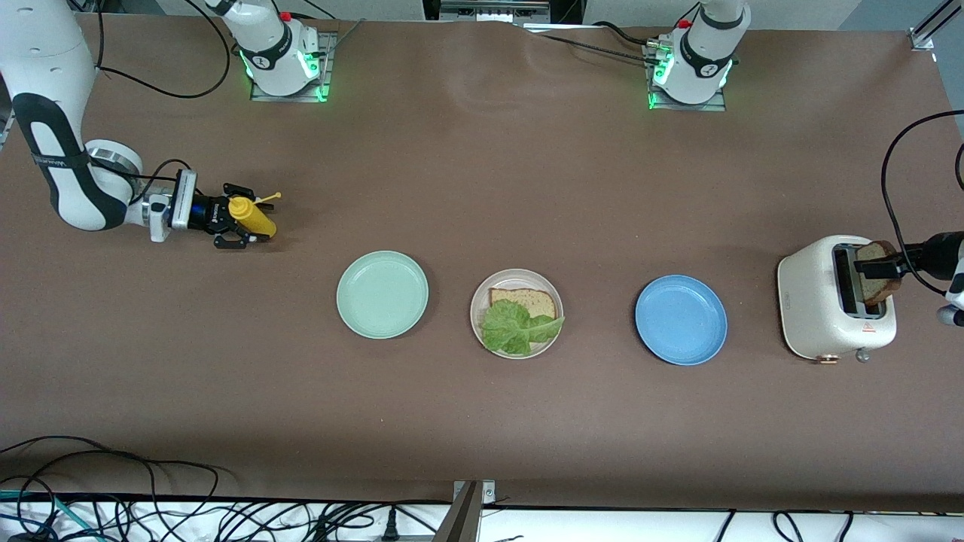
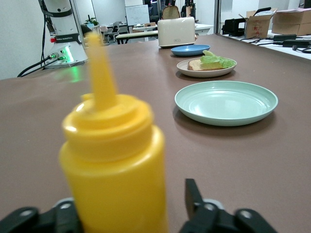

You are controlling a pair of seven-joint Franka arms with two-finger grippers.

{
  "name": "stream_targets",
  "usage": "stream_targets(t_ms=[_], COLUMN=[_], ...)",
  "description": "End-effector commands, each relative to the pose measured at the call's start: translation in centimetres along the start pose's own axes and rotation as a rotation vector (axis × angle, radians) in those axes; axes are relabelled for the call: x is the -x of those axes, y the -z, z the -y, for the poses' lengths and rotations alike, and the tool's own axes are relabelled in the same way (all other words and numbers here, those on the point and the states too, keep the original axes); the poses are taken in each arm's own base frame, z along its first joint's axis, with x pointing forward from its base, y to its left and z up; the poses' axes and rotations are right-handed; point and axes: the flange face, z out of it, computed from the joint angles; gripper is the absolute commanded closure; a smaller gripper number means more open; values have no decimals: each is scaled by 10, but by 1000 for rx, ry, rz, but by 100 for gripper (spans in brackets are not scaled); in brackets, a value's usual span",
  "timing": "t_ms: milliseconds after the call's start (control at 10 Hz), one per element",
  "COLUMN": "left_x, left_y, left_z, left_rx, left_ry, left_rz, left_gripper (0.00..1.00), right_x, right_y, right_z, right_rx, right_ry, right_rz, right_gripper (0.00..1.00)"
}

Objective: Make sandwich on beige plate with both arms
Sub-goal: 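Set down the mustard, open the right gripper while the left grasps bread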

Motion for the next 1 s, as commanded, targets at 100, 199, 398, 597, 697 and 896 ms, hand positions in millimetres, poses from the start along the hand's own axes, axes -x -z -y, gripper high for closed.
stream_targets(t_ms=[100,199,398,597,697,896], left_x=[6,4,2,2,1,-2], left_y=[-7,-10,-14,-15,-17,-24], left_z=[10,12,14,14,17,21], left_rx=[15,14,14,10,13,18], left_ry=[-51,-152,-169,-180,-208,-233], left_rz=[9,14,19,22,25,35], left_gripper=[3,6,1,0,0,5], right_x=[5,8,13,13,3,-39], right_y=[14,27,62,103,121,161], right_z=[6,10,18,15,7,-20], right_rx=[9,-11,-36,-83,-103,-118], right_ry=[20,2,-54,-137,-146,-174], right_rz=[-46,-20,55,169,226,375], right_gripper=[0,0,0,0,0,0])
